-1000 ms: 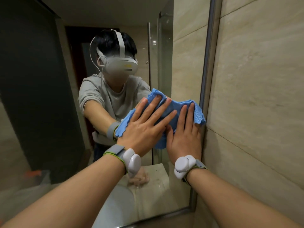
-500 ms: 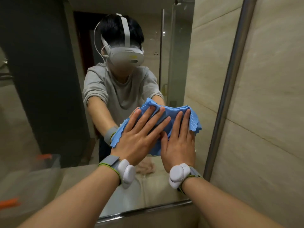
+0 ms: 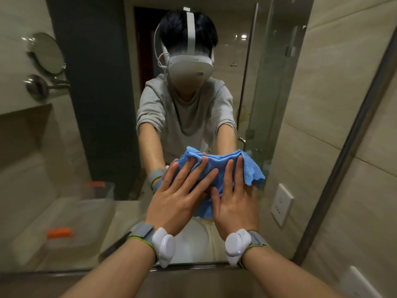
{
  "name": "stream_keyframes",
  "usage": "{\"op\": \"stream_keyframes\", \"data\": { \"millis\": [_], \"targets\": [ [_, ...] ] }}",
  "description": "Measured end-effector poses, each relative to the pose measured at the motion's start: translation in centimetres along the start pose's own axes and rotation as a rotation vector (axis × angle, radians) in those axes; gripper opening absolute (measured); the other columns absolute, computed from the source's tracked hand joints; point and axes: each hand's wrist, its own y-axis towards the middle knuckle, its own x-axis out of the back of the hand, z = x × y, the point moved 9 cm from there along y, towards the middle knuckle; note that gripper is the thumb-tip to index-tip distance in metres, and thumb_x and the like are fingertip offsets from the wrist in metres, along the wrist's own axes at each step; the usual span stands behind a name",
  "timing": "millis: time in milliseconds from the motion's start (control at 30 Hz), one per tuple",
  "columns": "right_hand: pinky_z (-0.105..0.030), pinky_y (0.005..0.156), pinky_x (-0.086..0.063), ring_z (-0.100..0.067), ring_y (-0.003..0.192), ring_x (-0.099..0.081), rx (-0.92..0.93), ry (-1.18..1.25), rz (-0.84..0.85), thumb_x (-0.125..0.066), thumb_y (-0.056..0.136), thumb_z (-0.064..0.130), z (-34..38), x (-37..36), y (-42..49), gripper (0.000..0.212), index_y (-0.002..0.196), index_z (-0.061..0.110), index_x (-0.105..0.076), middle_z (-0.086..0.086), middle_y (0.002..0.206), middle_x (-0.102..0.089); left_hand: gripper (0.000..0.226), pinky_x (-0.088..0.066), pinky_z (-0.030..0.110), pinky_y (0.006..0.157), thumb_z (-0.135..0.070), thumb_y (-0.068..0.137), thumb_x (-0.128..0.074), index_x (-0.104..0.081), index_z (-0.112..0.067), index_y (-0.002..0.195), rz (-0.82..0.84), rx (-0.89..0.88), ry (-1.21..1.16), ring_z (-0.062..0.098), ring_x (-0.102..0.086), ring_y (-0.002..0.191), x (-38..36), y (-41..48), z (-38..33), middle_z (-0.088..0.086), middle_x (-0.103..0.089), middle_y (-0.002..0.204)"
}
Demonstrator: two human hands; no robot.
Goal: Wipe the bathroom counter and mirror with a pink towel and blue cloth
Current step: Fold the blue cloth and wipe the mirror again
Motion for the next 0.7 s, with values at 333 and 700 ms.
{"op": "stream_keyframes", "data": {
  "millis": [333,700],
  "targets": [
    [-0.046,0.111,-0.021,-0.039,0.145,-0.026,0.115,-0.047,-0.004,-0.032,0.101,0.047,9.2,2.0,5.1,0.077,0.159,0.006,-0.001,-0.014,0.166,0.004,0.063,-0.021,0.049,0.128,-0.040,0.107,-0.050,-0.026,-0.025,0.163,-0.020,0.181,0.047,0.029,-0.012,0.159,5.5,-0.5,7.8,0.010,-0.014,0.172],
    [-0.041,0.121,0.003,-0.031,0.150,-0.009,0.155,0.007,-0.013,-0.021,0.100,0.054,17.2,4.3,10.5,0.076,0.158,0.018,0.012,-0.005,0.166,0.012,0.075,-0.010,0.052,0.129,-0.044,0.103,-0.047,-0.014,-0.019,0.165,-0.001,0.226,0.155,0.035,-0.003,0.160,10.2,0.8,14.8,0.016,-0.003,0.172]
  ]
}}
